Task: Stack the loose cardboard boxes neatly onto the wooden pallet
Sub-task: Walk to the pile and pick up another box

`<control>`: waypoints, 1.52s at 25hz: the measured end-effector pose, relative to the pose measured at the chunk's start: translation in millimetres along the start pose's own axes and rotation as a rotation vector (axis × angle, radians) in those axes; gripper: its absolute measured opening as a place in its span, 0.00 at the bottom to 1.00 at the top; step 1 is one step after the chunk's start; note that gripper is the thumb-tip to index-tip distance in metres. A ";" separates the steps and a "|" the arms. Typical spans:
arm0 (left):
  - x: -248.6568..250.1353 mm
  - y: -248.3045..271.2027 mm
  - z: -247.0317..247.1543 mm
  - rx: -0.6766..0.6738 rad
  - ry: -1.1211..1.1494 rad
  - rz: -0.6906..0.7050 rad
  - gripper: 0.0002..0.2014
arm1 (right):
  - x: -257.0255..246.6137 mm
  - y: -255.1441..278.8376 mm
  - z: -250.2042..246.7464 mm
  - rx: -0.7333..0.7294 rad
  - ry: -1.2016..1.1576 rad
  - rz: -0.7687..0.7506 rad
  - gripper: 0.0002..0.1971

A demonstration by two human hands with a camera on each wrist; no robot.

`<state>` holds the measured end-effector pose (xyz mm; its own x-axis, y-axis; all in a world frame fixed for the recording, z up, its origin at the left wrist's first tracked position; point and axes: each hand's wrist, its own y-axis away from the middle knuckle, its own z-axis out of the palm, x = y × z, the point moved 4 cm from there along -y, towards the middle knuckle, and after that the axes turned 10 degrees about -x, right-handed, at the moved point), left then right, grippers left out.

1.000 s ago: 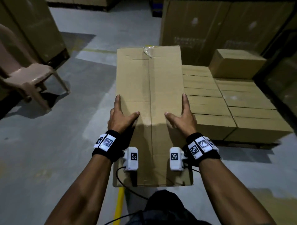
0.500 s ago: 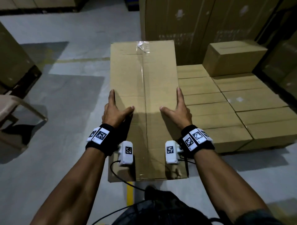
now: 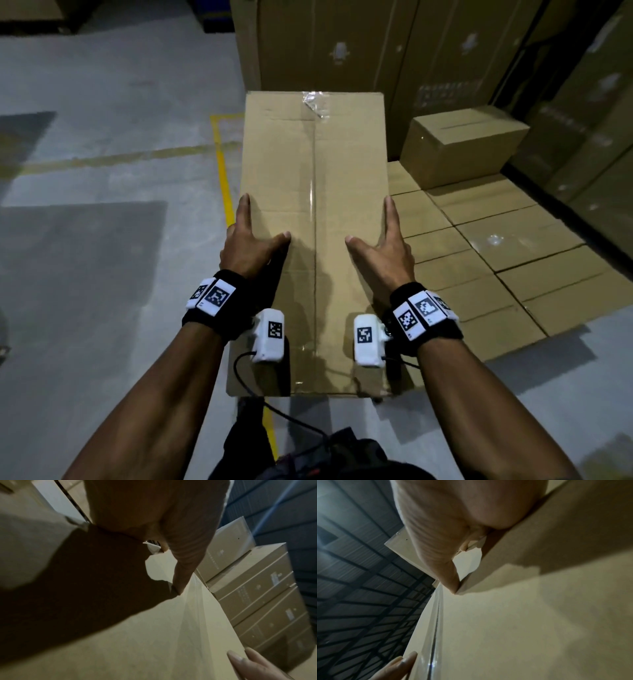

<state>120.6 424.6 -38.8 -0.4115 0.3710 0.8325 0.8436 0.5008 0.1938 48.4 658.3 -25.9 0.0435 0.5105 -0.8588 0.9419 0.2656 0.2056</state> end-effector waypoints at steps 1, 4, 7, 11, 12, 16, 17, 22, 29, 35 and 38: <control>1.5 -24.8 -2.0 -0.022 -0.012 0.013 0.49 | -5.4 -13.3 6.4 0.027 -0.020 0.023 0.50; 13.6 -111.3 -14.0 -0.118 -0.059 0.069 0.50 | -28.6 -62.3 24.1 0.157 -0.085 0.091 0.49; 38.3 -184.3 -17.2 -0.228 -0.107 0.158 0.51 | -49.7 -102.9 31.4 0.261 -0.109 0.130 0.50; 64.4 -250.7 1.4 -0.339 -0.130 0.203 0.51 | -53.6 -145.4 25.0 0.370 -0.119 0.178 0.50; 72.8 -266.6 9.8 -0.371 -0.126 0.224 0.52 | -53.2 -156.5 21.3 0.399 -0.129 0.193 0.51; 96.0 -327.8 56.8 -0.487 -0.150 0.301 0.52 | -37.7 -202.9 4.0 0.487 -0.135 0.254 0.50; 104.2 -344.2 71.8 -0.513 -0.159 0.314 0.52 | -31.0 -219.0 -2.1 0.503 -0.146 0.266 0.50; 149.2 -416.4 137.8 -0.621 -0.211 0.338 0.52 | -6.9 -290.9 -39.4 0.535 -0.138 0.388 0.50; 217.0 -475.5 215.1 -0.773 -0.239 0.446 0.52 | -1.1 -339.1 -98.0 0.679 -0.179 0.489 0.50; 246.9 -514.8 277.9 -0.950 -0.252 0.515 0.52 | 3.7 -362.7 -111.7 0.845 -0.258 0.610 0.49; 259.6 -539.0 299.5 -1.056 -0.276 0.545 0.51 | -2.3 -380.5 -109.1 0.917 -0.239 0.678 0.49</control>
<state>-544.3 485.1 -82.6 0.1331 0.5520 0.8232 0.7414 -0.6066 0.2869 -346.4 645.3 -51.0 0.5998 0.1279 -0.7898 0.5852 -0.7434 0.3240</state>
